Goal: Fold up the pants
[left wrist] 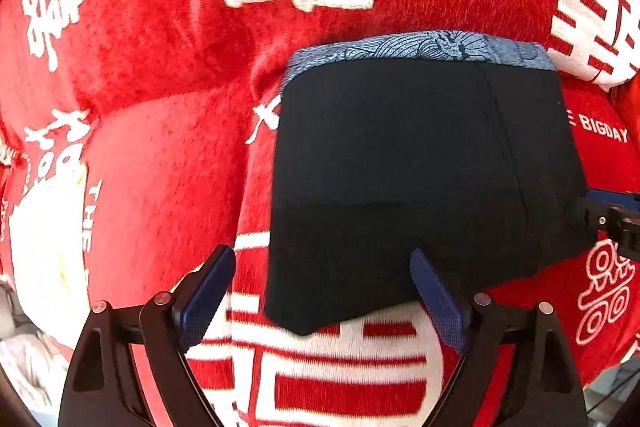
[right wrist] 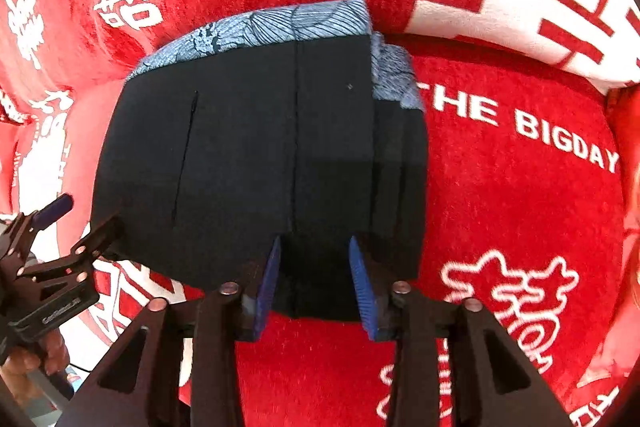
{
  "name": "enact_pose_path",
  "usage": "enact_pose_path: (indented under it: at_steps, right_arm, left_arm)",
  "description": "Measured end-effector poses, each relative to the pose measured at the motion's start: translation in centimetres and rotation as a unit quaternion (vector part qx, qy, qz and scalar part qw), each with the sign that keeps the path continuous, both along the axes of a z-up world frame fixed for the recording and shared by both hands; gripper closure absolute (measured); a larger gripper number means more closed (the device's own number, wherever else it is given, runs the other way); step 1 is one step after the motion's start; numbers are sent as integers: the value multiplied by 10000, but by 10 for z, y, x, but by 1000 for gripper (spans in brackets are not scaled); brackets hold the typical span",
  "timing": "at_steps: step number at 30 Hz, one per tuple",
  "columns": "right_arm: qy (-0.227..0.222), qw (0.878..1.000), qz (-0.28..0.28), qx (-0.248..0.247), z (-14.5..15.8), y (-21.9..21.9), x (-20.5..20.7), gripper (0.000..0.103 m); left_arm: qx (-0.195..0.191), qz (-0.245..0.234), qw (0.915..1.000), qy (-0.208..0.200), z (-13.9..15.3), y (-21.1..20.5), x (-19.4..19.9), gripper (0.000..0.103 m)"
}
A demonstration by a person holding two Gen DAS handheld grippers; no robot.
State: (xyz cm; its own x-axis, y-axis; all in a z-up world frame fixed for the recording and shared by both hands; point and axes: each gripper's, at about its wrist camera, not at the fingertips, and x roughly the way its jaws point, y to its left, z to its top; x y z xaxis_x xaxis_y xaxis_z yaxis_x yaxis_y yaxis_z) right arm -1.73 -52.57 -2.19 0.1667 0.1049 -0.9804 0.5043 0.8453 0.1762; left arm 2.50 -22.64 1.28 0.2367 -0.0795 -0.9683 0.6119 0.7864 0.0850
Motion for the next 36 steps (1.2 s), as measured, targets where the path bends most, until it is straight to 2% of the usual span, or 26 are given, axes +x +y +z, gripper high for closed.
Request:
enact_pose_path:
  at_steps: [1,4,6,8,9,12,17,25,30,36]
  right_arm:
    - [-9,10000,-67,9,3,3,-3,49]
    - [-132,9994,-301,49,14,4,-18,48]
    - [-172,9989,-441,-67,21,9,-30,42]
    - [-181,9980,-593,-139,24,14,-37,25]
    - [-177,9974,-677,-161,27,18,-44,23]
    - [-64,9972,-689,-294,32,32,-57,22]
    - [-70,9974,-500,-507,40,58,-72,13]
    - [148,9986,-225,-464,41,90,-92,11]
    - [261,9989,-261,-301,31,85,-90,11]
    - [290,9992,-237,-131,25,60,-81,11]
  left_arm:
    - [-38,60,10000,22,6,5,-5,13]
    - [-113,196,9997,74,23,17,-11,13]
    - [-248,281,9993,67,32,26,-16,13]
    - [-271,319,9991,58,42,36,-29,13]
    - [-264,320,9991,53,46,40,-34,13]
    - [-373,365,9986,64,57,56,-52,13]
    - [-674,321,9972,-102,79,82,-89,13]
    - [-929,524,9941,195,71,111,-120,13]
    - [-670,521,9964,45,62,106,-124,13]
    - [-546,614,9965,178,49,85,-106,13]
